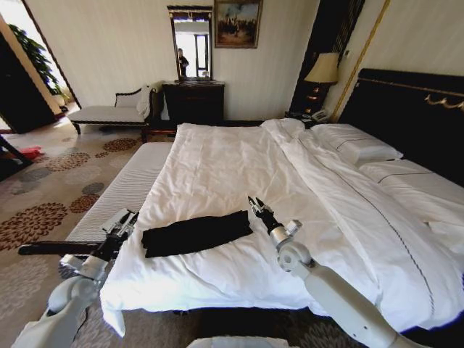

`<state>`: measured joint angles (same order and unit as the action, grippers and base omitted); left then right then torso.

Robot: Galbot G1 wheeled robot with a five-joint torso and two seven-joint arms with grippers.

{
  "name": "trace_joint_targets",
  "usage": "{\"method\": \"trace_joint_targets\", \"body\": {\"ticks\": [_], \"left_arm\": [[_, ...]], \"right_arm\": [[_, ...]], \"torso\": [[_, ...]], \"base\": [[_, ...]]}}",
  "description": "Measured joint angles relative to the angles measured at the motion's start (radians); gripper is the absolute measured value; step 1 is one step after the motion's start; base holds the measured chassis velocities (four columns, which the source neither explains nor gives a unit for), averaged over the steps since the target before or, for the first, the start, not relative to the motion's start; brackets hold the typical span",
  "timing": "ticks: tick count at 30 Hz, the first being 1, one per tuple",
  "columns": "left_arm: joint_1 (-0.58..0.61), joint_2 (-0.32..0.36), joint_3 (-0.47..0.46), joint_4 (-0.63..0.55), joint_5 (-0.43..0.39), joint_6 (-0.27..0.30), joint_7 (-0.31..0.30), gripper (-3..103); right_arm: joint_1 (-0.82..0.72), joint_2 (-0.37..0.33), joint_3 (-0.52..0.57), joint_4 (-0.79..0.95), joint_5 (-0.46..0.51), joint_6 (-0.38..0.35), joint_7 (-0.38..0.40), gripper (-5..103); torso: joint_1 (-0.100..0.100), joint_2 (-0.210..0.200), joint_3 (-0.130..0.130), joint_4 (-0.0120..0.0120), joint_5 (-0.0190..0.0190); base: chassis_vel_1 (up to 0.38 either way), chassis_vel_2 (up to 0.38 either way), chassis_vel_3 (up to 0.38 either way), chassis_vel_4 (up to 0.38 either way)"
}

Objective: Fold the clothes on the bed.

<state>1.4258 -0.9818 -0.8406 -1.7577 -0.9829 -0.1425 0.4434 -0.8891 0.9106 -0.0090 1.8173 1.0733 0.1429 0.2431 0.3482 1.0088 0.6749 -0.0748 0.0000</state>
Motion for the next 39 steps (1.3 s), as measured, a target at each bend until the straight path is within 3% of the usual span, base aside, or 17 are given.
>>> {"method": "trace_joint_targets", "body": {"ticks": [2,3,5,6,8,9,10,12,15,21,30,34,39], "left_arm": [[-0.013,-0.003,0.0,-0.015,0.005,0.013,-0.031,65],[-0.038,-0.009,0.002,-0.04,0.015,0.043,-0.091,70],[-0.113,-0.025,0.018,-0.117,0.038,0.181,-0.286,81],[-0.137,-0.029,0.024,-0.141,0.042,0.224,-0.334,81],[-0.154,-0.032,0.03,-0.157,0.046,0.251,-0.363,87],[-0.193,-0.037,0.043,-0.192,0.071,0.305,-0.419,92],[-0.21,-0.037,0.051,-0.21,0.097,0.327,-0.436,97],[-0.22,-0.037,0.055,-0.223,0.123,0.34,-0.446,99],[-0.234,-0.03,0.06,-0.261,0.214,0.362,-0.457,100],[-0.213,-0.017,0.048,-0.331,0.232,0.392,-0.489,100],[-0.181,-0.016,0.04,-0.421,0.242,0.416,-0.539,100],[-0.174,-0.02,0.041,-0.43,0.253,0.417,-0.55,100],[-0.164,-0.026,0.043,-0.433,0.274,0.418,-0.566,100]], "right_arm": [[0.017,0.003,-0.005,0.0,0.003,-0.013,0.019,63],[0.041,0.009,-0.015,-0.002,0.005,-0.037,0.05,69],[0.116,0.033,-0.054,-0.018,0.042,-0.12,0.143,79],[0.139,0.042,-0.07,-0.02,0.065,-0.157,0.179,85],[0.156,0.049,-0.082,-0.021,0.083,-0.189,0.211,85],[0.2,0.07,-0.112,-0.025,0.138,-0.258,0.282,95],[0.222,0.083,-0.131,-0.03,0.168,-0.291,0.314,95],[0.236,0.093,-0.143,-0.035,0.186,-0.311,0.332,99],[0.299,0.135,-0.212,-0.07,0.251,-0.423,0.437,100],[0.369,0.164,-0.319,-0.11,0.287,-0.551,0.552,100],[0.449,0.265,-0.439,-0.203,0.331,-0.652,0.663,100],[0.458,0.274,-0.454,-0.204,0.342,-0.679,0.688,100],[0.461,0.259,-0.455,-0.168,0.419,-0.748,0.792,100]], "torso": [[0.0,0.0,0.0,-0.0001,-0.0001],[0.0,0.0,0.0,-0.0004,0.0001],[0.0,0.0,0.0,-0.0007,0.0],[0.0,0.0,0.0,-0.0007,0.0],[0.0,0.0,0.0,-0.0008,0.0002],[0.0,0.0,0.0,-0.0007,0.0002],[0.0,0.0,0.0,-0.0005,-0.0002],[0.0,0.0,0.0,-0.0006,0.0],[0.0,0.0,0.0,-0.0001,-0.0001],[0.0,0.0,0.0,-0.0005,-0.0001],[0.0,0.0,0.0,-0.0002,-0.0002],[0.0,0.0,0.0,-0.0006,0.0],[0.0,0.0,0.0,0.0,0.0]], "base": [[0.0,0.0,0.0,0.0],[0.0,0.0,0.0,0.0],[0.0,0.0,0.0,0.0],[0.0,0.0,0.0,0.0],[0.0,0.0,0.0,0.0],[0.0,0.0,0.0,0.0],[0.0,0.0,0.0,0.0],[0.0,0.0,0.0,0.0],[0.0,0.0,0.0,0.0],[0.0,0.0,0.0,0.0],[0.0,0.0,0.0,0.0],[0.0,0.0,0.0,0.0],[0.0,0.0,0.0,0.0]]}}
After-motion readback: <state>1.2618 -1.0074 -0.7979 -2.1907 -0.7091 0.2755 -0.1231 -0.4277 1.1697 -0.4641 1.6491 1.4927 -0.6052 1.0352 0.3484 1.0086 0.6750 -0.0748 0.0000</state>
